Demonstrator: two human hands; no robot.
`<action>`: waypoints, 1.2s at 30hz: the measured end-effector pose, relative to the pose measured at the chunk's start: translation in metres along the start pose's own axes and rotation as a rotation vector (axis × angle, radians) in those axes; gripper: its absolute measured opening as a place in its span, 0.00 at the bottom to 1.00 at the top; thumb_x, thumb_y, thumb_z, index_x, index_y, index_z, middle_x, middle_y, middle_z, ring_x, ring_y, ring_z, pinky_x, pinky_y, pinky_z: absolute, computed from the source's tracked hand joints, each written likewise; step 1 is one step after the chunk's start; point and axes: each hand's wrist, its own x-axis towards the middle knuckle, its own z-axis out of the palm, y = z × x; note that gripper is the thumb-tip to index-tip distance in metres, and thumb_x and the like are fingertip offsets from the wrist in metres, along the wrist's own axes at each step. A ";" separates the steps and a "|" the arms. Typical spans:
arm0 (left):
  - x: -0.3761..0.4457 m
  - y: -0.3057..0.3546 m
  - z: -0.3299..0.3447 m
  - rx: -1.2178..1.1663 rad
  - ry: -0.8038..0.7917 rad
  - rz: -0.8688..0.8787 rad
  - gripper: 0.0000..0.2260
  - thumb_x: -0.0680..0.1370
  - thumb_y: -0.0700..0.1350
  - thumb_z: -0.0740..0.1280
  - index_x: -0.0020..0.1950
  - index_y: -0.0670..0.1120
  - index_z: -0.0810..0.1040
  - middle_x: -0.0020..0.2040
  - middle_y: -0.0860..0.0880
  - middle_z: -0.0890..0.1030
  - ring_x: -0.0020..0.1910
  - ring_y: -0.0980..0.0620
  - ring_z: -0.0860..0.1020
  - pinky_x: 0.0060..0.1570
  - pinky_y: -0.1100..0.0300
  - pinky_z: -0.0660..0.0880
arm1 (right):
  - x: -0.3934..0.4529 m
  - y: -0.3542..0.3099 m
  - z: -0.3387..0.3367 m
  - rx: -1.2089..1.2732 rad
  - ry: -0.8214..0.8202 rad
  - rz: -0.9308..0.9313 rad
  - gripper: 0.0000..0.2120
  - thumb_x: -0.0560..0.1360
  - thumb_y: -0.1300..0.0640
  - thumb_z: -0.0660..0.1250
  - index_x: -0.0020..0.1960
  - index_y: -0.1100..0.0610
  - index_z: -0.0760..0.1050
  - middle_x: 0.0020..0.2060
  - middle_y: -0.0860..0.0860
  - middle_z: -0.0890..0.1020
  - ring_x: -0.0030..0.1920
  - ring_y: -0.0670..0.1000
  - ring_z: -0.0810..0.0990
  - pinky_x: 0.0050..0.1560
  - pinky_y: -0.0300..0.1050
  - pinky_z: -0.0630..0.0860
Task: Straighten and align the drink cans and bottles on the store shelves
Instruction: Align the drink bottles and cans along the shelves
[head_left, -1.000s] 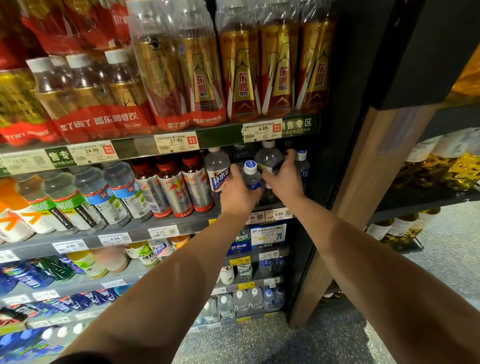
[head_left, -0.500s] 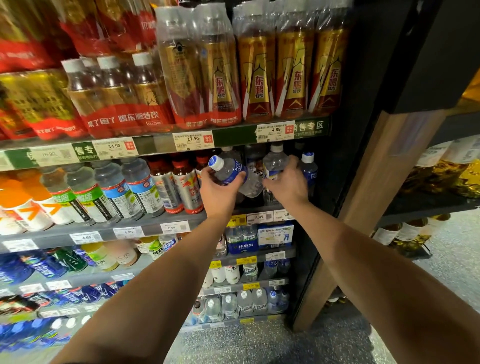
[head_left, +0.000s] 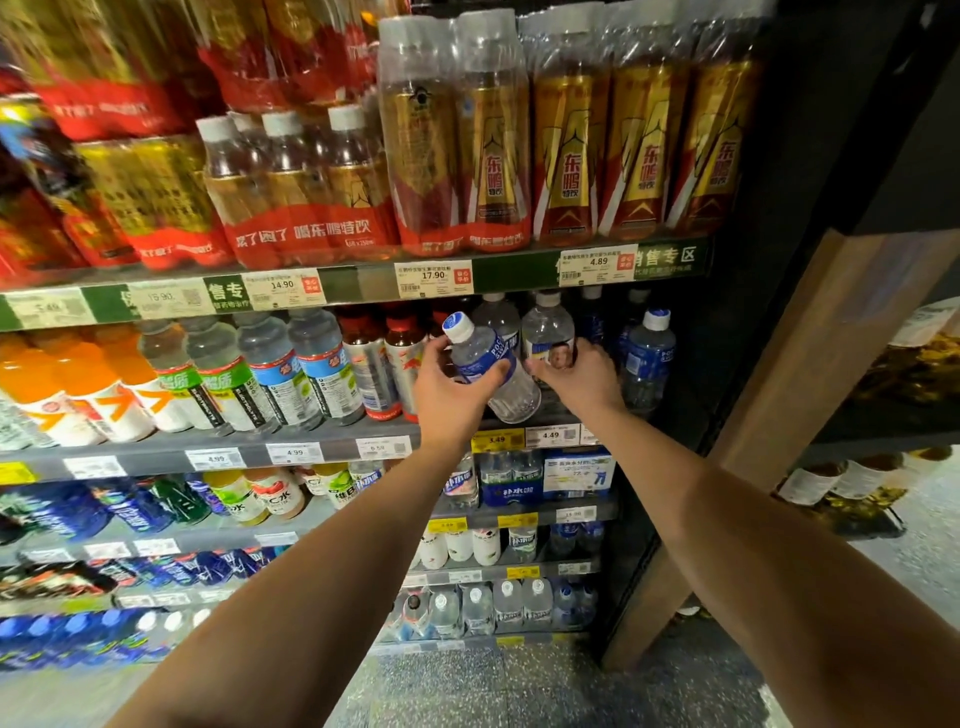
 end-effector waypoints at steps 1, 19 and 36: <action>-0.001 0.001 0.000 0.019 -0.006 0.009 0.31 0.67 0.51 0.79 0.67 0.48 0.71 0.54 0.56 0.77 0.54 0.58 0.77 0.57 0.61 0.76 | 0.000 0.002 -0.001 0.014 -0.005 -0.006 0.26 0.67 0.38 0.74 0.53 0.57 0.76 0.52 0.55 0.80 0.52 0.56 0.79 0.45 0.43 0.71; -0.035 0.015 0.083 0.202 -0.271 0.123 0.31 0.66 0.48 0.80 0.66 0.47 0.74 0.58 0.51 0.81 0.54 0.59 0.77 0.56 0.62 0.74 | -0.033 0.049 -0.039 0.298 0.160 0.097 0.11 0.78 0.65 0.61 0.58 0.60 0.77 0.52 0.54 0.83 0.52 0.52 0.81 0.54 0.44 0.75; -0.032 0.025 0.165 0.312 0.035 0.014 0.25 0.65 0.50 0.79 0.59 0.44 0.78 0.58 0.46 0.73 0.53 0.45 0.78 0.50 0.57 0.73 | -0.021 0.075 -0.052 0.424 -0.010 0.157 0.13 0.80 0.63 0.59 0.63 0.55 0.73 0.51 0.54 0.82 0.52 0.56 0.81 0.54 0.54 0.78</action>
